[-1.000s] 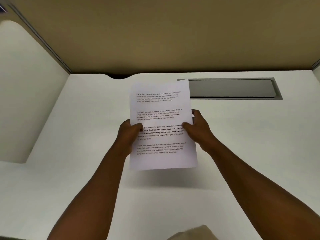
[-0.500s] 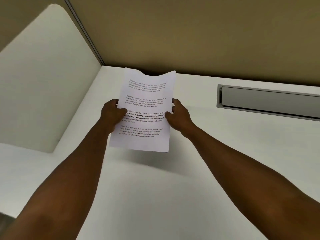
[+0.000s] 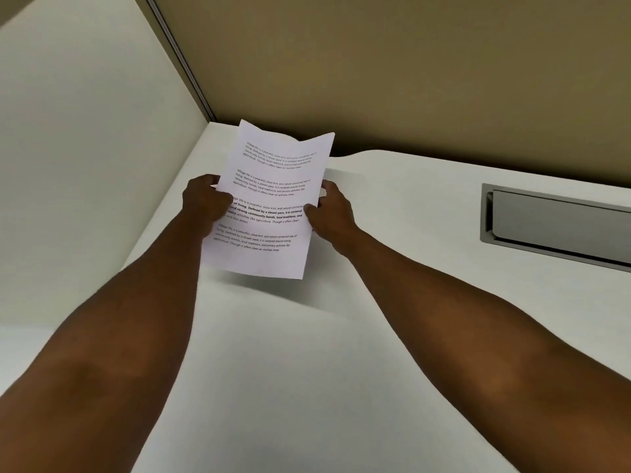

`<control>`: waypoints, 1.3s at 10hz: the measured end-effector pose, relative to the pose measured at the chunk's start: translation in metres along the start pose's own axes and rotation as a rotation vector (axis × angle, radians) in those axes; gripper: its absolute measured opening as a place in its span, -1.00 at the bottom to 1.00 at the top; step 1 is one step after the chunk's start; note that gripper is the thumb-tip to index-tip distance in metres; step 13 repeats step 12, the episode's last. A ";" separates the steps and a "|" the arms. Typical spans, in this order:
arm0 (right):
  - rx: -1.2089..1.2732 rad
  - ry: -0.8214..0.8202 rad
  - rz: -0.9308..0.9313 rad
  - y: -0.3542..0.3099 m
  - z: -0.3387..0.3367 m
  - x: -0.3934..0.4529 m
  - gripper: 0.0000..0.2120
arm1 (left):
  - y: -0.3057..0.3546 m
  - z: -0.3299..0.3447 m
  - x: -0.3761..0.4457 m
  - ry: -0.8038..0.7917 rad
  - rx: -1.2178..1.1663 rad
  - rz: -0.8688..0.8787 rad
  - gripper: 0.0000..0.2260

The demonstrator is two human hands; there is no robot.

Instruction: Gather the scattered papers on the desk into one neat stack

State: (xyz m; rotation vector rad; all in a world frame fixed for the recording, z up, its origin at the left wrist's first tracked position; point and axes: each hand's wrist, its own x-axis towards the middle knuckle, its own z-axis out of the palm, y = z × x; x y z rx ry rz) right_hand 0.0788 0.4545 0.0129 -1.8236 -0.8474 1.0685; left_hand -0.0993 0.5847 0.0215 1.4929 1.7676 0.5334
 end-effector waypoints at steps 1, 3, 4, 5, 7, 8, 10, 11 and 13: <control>-0.013 -0.008 0.007 0.006 0.013 0.022 -0.50 | -0.007 0.004 0.022 0.020 0.034 -0.016 -0.60; -0.010 -0.033 0.027 0.018 0.030 0.052 -0.46 | -0.026 0.012 0.059 0.039 0.108 -0.042 -0.61; -0.030 -0.050 0.017 0.022 0.034 0.061 -0.43 | -0.033 0.017 0.072 0.052 0.156 -0.051 -0.58; -0.108 -0.032 0.034 0.029 0.035 0.066 -0.46 | -0.040 0.021 0.080 0.066 0.186 -0.056 -0.53; -0.247 0.037 0.077 0.035 0.036 0.073 -0.55 | -0.055 0.027 0.085 0.088 0.268 0.002 -0.55; -0.327 0.045 0.068 0.035 0.033 0.068 -0.55 | -0.059 0.027 0.083 0.103 0.318 0.053 -0.50; -0.350 0.045 0.015 0.047 0.024 0.035 -0.54 | -0.055 0.038 0.033 0.109 0.356 0.211 -0.48; -0.311 0.048 0.007 0.057 0.011 0.007 -0.61 | -0.049 0.048 -0.011 0.084 0.308 0.307 -0.54; -0.286 0.075 -0.030 0.073 -0.007 -0.030 -0.69 | -0.055 0.068 -0.055 0.033 0.245 0.409 -0.61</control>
